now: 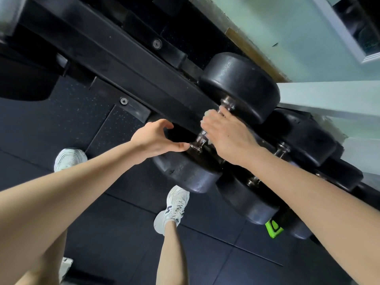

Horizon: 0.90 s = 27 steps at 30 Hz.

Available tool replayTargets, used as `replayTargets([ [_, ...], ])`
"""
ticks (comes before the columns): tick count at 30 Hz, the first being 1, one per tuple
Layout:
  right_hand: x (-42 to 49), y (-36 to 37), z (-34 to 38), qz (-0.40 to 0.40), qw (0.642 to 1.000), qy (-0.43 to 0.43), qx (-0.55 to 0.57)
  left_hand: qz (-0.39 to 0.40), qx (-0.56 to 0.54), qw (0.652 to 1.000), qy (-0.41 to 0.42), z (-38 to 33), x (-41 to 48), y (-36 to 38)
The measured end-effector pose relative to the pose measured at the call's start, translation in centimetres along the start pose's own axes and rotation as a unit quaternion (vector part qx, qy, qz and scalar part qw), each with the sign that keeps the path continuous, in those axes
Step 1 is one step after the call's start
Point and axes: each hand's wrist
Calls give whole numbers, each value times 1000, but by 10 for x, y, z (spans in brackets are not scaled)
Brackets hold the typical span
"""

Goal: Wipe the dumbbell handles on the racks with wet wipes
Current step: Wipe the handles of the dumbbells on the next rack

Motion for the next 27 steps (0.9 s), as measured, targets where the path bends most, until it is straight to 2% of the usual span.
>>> replayTargets([
  [4,-10,-14,-12,64,995,-80,-12,2,-2,1000,1,-1,1,0],
  [6,-5,-16,-22,49,998,-36,9,1,-4,1000,3,0,1,-1],
  [9,-1,-7,-1,11,997,55,57,3,-10,1000,1,3,2,0],
  [11,-8,2,24,-11,990,33,134,-2,-8,1000,4,3,3,2],
  [13,-14,5,35,-13,988,-8,154,-8,-1,1000,4,2,5,3],
  [15,-13,-5,34,-4,976,20,215,-11,-3,1000,1,3,6,2],
  [16,-14,-13,34,-1,950,82,301,-8,-6,1000,0,4,7,2],
  [17,-15,-19,37,-16,889,177,422,-3,-7,1000,-2,6,7,3],
  [18,-18,-23,40,-66,797,269,537,2,-6,1000,-3,7,8,3],
  [19,-21,-25,43,-143,685,348,624,2,-8,1000,-4,9,9,4],
  [20,-25,-26,47,-202,570,402,688,-1,-11,1000,-4,10,9,4],
  [21,-28,-26,50,-227,468,434,736,-5,-14,1000,-3,10,9,5],
  [22,-27,-25,53,-225,385,451,773,-7,-17,1000,-3,11,9,5],
  [23,-23,-24,53,-216,329,460,796,-8,-18,1000,0,11,9,6],
  [24,-15,-24,52,-207,303,469,803,-8,-16,1000,1,12,10,6],
  [25,-4,-25,50,-202,298,472,805,-9,-14,1000,2,12,10,6],
  [27,21,-26,47,-202,334,485,782,-10,-14,1000,7,13,9,6],
])
Point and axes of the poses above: each hand's wrist, its own x-axis towards the middle knuckle, its own y-axis out of the palm, z = x × y, and after that the axes turned 6 degrees about z, right-handed
